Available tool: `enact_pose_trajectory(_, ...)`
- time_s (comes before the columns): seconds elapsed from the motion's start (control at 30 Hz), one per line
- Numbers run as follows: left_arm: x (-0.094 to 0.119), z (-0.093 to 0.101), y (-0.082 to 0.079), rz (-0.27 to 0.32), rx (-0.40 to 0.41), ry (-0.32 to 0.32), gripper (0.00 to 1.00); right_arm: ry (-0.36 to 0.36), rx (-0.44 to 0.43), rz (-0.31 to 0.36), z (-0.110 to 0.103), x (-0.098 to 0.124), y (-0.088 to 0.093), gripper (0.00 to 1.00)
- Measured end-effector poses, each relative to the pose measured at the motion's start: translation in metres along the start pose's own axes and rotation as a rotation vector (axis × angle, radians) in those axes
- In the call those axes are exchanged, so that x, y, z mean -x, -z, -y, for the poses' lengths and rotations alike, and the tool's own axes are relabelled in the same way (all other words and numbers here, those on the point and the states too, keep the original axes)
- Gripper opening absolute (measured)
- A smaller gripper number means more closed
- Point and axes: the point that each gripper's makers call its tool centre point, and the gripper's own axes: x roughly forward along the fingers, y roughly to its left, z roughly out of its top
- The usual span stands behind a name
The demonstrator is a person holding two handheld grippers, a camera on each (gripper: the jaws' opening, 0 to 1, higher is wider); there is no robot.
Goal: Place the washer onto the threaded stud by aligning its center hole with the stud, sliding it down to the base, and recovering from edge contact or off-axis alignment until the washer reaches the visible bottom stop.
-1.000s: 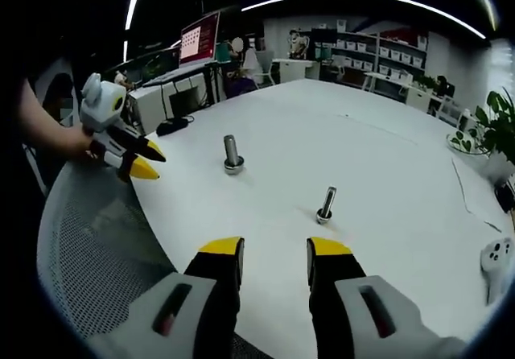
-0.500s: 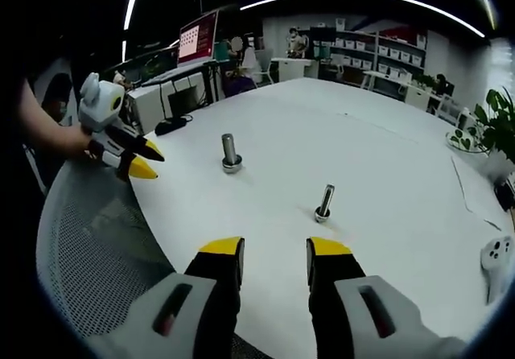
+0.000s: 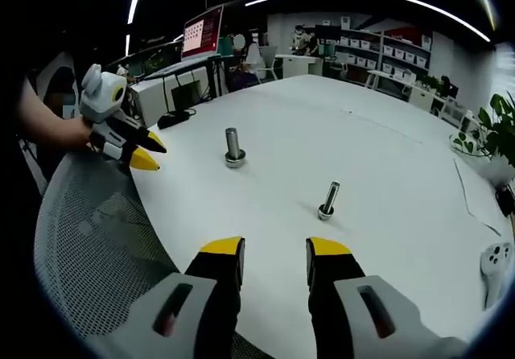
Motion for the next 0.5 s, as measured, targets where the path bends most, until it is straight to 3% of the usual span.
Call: enact_pose_trajectory(0.5,0.0011,0.0006,-0.0032,0.016,-0.009,-0.001,0.31,0.002,0.036,-0.007,-0.0023,-0.0001,-0.0011,0.33)
